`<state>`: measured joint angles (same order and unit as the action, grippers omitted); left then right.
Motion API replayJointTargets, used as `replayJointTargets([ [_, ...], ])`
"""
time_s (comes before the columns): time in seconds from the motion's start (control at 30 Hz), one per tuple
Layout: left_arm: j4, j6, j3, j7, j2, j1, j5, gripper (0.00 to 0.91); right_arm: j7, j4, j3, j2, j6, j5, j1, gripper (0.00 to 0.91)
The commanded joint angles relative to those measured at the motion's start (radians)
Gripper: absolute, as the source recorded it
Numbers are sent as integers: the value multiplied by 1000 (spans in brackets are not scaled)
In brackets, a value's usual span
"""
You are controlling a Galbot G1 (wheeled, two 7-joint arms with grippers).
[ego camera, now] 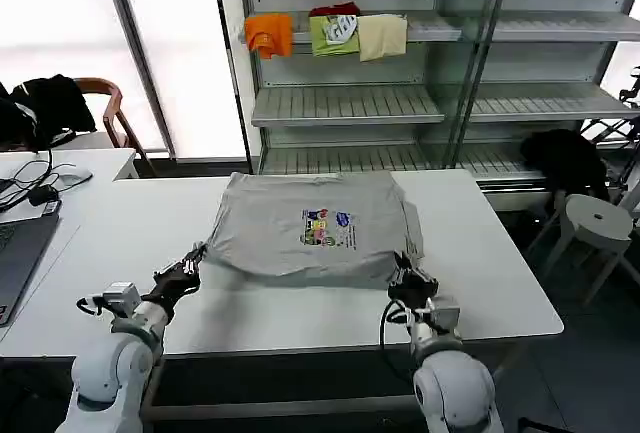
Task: Fold and organize the clothes.
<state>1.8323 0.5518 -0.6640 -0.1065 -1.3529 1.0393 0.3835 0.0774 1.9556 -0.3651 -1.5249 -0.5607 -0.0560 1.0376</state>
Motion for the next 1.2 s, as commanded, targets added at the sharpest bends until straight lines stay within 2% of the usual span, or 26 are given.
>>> replayJointTargets([
  [0.03,-134,4,11,4,-24,-132,-31,0,-19,-204,2,-12,-13,-10,-229,0],
  [0.47,-286,-38,34,-13,-18,-207,-67,0,-60,-430,-11,-45,9,55,-347,0],
  [0.87,-366,-69,44,-15,-17,-261,-101,10,-84,-520,-14,-67,23,108,-392,0],
  [0.9,-373,-69,43,-15,-17,-264,-103,20,-84,-527,-14,-69,24,110,-395,60],
  [0.93,-375,-71,44,-15,-18,-266,-105,736,-84,-530,-15,-71,25,110,-398,907],
  [0.97,-383,-74,45,-14,-17,-270,-107,907,-84,-538,-15,-73,27,114,-403,907],
  [1.2,-384,-108,58,-20,-16,-266,-131,907,-68,-567,-24,-81,55,124,-423,907],
])
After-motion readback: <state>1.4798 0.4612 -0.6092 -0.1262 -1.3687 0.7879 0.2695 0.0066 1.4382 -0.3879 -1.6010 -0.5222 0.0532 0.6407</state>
